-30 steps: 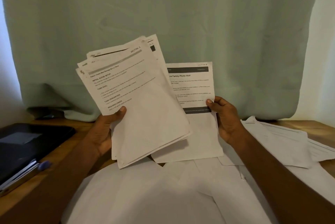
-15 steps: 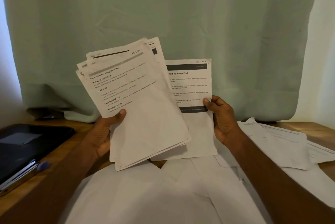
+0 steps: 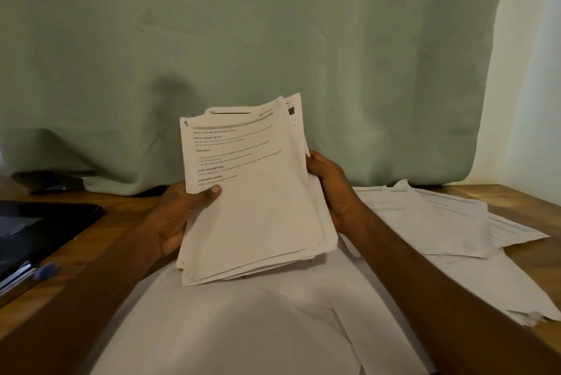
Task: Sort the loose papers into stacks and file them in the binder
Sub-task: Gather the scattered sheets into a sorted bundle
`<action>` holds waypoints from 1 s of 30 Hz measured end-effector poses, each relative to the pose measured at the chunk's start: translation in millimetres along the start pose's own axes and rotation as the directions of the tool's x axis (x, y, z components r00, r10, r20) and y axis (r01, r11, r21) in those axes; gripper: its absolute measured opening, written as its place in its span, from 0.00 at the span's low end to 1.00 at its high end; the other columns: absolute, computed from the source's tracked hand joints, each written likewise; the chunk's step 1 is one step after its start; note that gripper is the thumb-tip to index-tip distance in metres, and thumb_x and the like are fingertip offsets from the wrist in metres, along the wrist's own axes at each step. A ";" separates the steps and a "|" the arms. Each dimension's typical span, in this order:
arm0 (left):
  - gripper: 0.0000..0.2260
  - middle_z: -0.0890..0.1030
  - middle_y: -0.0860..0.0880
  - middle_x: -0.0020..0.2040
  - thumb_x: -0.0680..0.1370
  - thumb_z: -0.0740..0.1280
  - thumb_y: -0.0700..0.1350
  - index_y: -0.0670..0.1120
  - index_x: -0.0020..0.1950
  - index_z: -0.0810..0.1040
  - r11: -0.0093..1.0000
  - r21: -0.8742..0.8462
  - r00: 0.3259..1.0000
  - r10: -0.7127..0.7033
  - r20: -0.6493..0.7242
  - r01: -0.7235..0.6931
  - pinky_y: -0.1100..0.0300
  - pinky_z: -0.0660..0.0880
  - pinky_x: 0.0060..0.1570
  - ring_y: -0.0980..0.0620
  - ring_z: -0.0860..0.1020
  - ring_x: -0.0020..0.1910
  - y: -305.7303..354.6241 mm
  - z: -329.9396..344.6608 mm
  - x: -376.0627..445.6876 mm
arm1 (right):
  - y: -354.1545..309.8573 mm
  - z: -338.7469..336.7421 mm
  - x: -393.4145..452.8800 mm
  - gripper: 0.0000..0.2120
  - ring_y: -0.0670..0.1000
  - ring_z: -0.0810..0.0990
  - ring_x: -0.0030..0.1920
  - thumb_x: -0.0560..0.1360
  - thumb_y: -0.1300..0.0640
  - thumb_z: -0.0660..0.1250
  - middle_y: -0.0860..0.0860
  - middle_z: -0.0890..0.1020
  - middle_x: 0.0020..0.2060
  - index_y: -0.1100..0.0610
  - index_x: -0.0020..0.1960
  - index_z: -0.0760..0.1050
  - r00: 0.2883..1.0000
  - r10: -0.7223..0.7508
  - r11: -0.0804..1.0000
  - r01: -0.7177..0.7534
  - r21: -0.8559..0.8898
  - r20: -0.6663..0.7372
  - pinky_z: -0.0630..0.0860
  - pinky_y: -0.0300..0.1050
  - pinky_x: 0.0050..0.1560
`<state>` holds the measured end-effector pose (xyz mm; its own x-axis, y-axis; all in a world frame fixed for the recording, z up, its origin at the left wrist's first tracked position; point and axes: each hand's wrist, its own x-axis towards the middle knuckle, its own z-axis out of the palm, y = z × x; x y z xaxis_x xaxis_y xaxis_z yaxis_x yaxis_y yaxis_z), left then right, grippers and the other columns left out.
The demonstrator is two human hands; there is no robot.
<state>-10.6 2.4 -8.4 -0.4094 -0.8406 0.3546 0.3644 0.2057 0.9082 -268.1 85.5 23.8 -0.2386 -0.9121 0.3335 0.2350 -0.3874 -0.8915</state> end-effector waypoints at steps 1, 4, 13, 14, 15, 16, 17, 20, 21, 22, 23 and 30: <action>0.35 0.83 0.46 0.64 0.64 0.84 0.48 0.46 0.69 0.78 1.000 -0.006 1.000 -0.017 -0.004 0.017 0.48 0.78 0.61 0.45 0.82 0.62 -1.5 0.9 -0.2 | -2.0 1.3 -2.4 0.12 0.58 0.85 0.50 0.83 0.54 0.63 0.56 0.87 0.49 0.59 0.57 0.82 1.000 0.022 1.000 -0.022 0.015 0.013 0.84 0.52 0.51; 0.23 0.84 0.45 0.61 0.71 0.74 0.38 0.45 0.66 0.80 0.998 -0.038 0.996 -0.052 -0.072 0.049 0.48 0.80 0.57 0.44 0.83 0.59 -5.6 5.3 -0.2 | -3.0 -4.1 -1.6 0.13 0.50 0.86 0.43 0.84 0.49 0.61 0.50 0.88 0.42 0.54 0.53 0.82 0.999 0.024 1.000 -0.024 0.007 -0.024 0.82 0.41 0.40; 0.17 0.82 0.49 0.60 0.80 0.70 0.38 0.44 0.70 0.77 0.966 0.240 0.970 -0.036 -0.240 0.095 0.55 0.75 0.54 0.51 0.80 0.54 -21.0 2.9 1.8 | 18.4 -29.5 6.7 0.11 0.60 0.83 0.48 0.77 0.65 0.69 0.59 0.86 0.52 0.59 0.58 0.83 0.986 0.064 0.984 -0.088 -0.156 -0.151 0.80 0.56 0.57; 0.17 0.80 0.48 0.60 0.81 0.69 0.40 0.42 0.70 0.76 0.927 0.364 0.962 0.012 -0.272 0.092 0.54 0.74 0.55 0.50 0.79 0.54 -23.5 2.8 1.3 | 19.1 -28.4 6.4 0.13 0.61 0.85 0.50 0.77 0.67 0.68 0.58 0.87 0.52 0.59 0.59 0.83 0.987 0.060 0.985 -0.083 -0.152 -0.148 0.81 0.56 0.57; 0.17 0.80 0.47 0.60 0.81 0.69 0.41 0.40 0.70 0.76 0.881 0.463 0.954 0.052 -0.296 0.095 0.52 0.73 0.56 0.48 0.78 0.55 -24.4 4.0 0.5 | 19.9 -27.3 6.4 0.14 0.63 0.85 0.52 0.76 0.69 0.69 0.59 0.87 0.52 0.60 0.59 0.83 0.987 0.050 0.985 -0.074 -0.155 -0.153 0.82 0.58 0.58; 0.17 0.80 0.46 0.58 0.81 0.69 0.41 0.39 0.70 0.76 0.872 0.481 0.946 0.071 -0.317 0.096 0.51 0.72 0.56 0.46 0.77 0.55 -25.4 3.6 1.0 | 19.2 -25.0 6.3 0.15 0.64 0.85 0.53 0.75 0.69 0.69 0.59 0.87 0.52 0.60 0.60 0.83 0.985 0.041 0.985 -0.067 -0.157 -0.165 0.81 0.60 0.59; 0.17 0.79 0.46 0.57 0.81 0.69 0.40 0.39 0.69 0.76 0.883 0.460 0.940 0.076 -0.334 0.092 0.51 0.72 0.57 0.45 0.77 0.56 -24.7 3.9 0.8 | 18.5 -23.6 7.4 0.15 0.64 0.85 0.53 0.75 0.69 0.69 0.60 0.87 0.52 0.61 0.60 0.83 0.982 0.023 0.987 -0.053 -0.152 -0.189 0.81 0.61 0.59; 0.18 0.80 0.47 0.64 0.81 0.68 0.38 0.42 0.71 0.75 0.988 0.139 0.951 -0.016 -0.308 0.061 0.48 0.72 0.66 0.44 0.78 0.62 -14.7 -2.0 3.3 | 16.0 -23.1 12.9 0.14 0.63 0.85 0.52 0.75 0.69 0.69 0.61 0.86 0.52 0.63 0.59 0.82 0.955 -0.032 0.997 0.008 -0.083 -0.295 0.82 0.59 0.58; 0.18 0.80 0.45 0.66 0.81 0.67 0.38 0.43 0.72 0.75 0.998 0.030 0.957 -0.045 -0.288 0.056 0.45 0.71 0.69 0.43 0.78 0.65 -11.3 -5.2 4.9 | 15.2 -23.9 14.7 0.12 0.63 0.85 0.53 0.76 0.69 0.68 0.61 0.86 0.53 0.62 0.58 0.82 0.946 -0.033 0.998 0.016 -0.055 -0.323 0.82 0.58 0.58; 0.19 0.79 0.45 0.68 0.82 0.66 0.38 0.45 0.73 0.75 0.998 -0.049 0.962 -0.057 -0.267 0.046 0.43 0.70 0.70 0.43 0.77 0.67 -8.5 -8.6 7.0 | 14.0 -24.2 14.7 0.11 0.63 0.85 0.53 0.77 0.69 0.67 0.61 0.86 0.54 0.62 0.57 0.83 0.939 -0.025 1.000 0.019 -0.022 -0.342 0.82 0.58 0.58; 0.19 0.79 0.46 0.69 0.82 0.65 0.39 0.47 0.74 0.74 0.994 -0.101 0.966 -0.054 -0.251 0.030 0.43 0.70 0.70 0.43 0.76 0.69 -5.9 -11.9 9.0 | 13.2 -25.2 14.7 0.10 0.63 0.84 0.53 0.78 0.68 0.66 0.62 0.85 0.55 0.61 0.55 0.83 0.936 -0.015 1.000 0.020 0.010 -0.353 0.81 0.58 0.58; 0.23 0.81 0.48 0.67 0.77 0.68 0.39 0.50 0.72 0.77 0.965 -0.251 0.984 -0.115 -0.139 0.077 0.47 0.76 0.66 0.47 0.78 0.67 5.3 -0.7 3.3 | 7.6 -12.3 7.3 0.12 0.61 0.84 0.55 0.80 0.59 0.66 0.60 0.85 0.55 0.61 0.60 0.82 0.989 0.096 0.987 -0.080 0.142 -0.114 0.80 0.58 0.62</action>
<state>-9.4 0.4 -2.6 -0.3284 -0.9201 0.2133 0.5302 0.0073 0.8478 -279.7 77.5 15.7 -0.3210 -0.9238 0.2088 0.3850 -0.3287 -0.8624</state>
